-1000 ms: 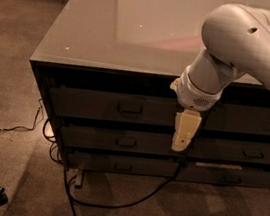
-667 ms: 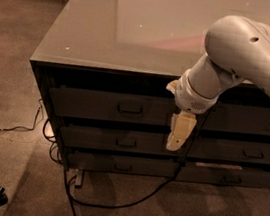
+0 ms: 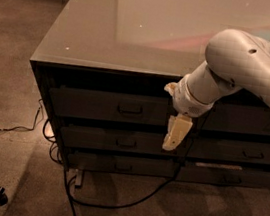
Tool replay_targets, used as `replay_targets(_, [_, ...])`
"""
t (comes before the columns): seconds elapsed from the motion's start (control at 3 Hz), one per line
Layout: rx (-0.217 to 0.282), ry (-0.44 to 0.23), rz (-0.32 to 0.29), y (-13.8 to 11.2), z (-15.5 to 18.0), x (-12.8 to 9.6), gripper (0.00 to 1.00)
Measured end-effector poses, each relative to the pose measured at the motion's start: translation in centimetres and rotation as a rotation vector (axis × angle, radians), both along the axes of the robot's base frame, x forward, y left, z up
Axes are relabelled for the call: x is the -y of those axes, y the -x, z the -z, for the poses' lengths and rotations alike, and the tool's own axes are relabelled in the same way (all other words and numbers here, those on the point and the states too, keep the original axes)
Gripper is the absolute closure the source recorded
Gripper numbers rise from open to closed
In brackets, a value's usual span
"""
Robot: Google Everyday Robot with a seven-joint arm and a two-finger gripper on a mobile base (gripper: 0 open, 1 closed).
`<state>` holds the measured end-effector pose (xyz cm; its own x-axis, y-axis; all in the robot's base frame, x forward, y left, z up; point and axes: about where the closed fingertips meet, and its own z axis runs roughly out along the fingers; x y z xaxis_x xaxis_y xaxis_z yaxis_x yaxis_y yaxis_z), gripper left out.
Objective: Open top drawer
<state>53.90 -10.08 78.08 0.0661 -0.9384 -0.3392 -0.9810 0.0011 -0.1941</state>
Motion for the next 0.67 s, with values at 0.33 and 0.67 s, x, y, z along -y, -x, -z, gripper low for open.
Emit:
replay_targets(0.33, [0.040,-0.038,-0.026,1.4,0.8,1.0,0.00])
replay_targets(0.67, [0.093,-0.096,-0.087,1.9,3.7,2.2,0.00])
